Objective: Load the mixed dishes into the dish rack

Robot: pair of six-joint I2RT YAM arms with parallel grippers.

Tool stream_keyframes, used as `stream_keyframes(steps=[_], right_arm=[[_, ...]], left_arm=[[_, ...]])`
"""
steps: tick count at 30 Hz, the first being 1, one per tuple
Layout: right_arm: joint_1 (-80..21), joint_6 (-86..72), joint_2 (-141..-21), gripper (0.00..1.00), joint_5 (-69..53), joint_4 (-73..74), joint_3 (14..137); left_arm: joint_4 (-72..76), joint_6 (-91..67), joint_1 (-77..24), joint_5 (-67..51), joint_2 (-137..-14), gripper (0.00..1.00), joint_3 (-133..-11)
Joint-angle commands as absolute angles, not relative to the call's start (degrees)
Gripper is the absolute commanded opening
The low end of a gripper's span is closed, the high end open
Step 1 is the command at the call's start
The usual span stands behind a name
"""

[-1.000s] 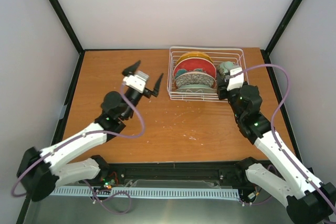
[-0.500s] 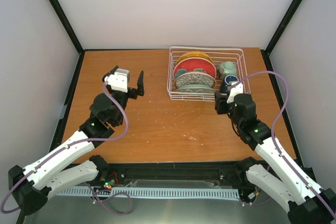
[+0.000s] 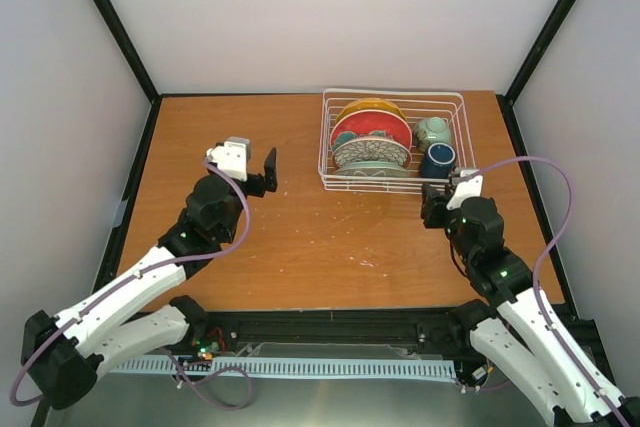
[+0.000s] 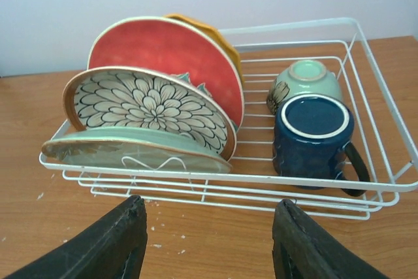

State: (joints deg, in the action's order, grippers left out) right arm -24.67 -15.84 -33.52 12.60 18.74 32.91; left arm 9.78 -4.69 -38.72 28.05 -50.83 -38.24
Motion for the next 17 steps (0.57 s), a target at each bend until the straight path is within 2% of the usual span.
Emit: stream_keyframes(steps=[1, 15, 17], right_arm=[[-24.43, -17.25, -31.58, 0.53, 15.59, 19.02, 31.13], [-24.41, -16.49, -33.81, 0.51, 18.83, 15.38, 30.16], [-24.40, -16.71, -34.75, 0.53, 19.92, 15.97, 31.13]], left_arm=[[10.00, -6.97, -37.34, 25.29, -52.02, 1.00, -38.65], [9.29, -8.58, -35.12, 22.64, -62.27, 1.00, -44.56], [8.29, -10.03, -34.39, 21.56, -64.25, 1.00, -46.21]])
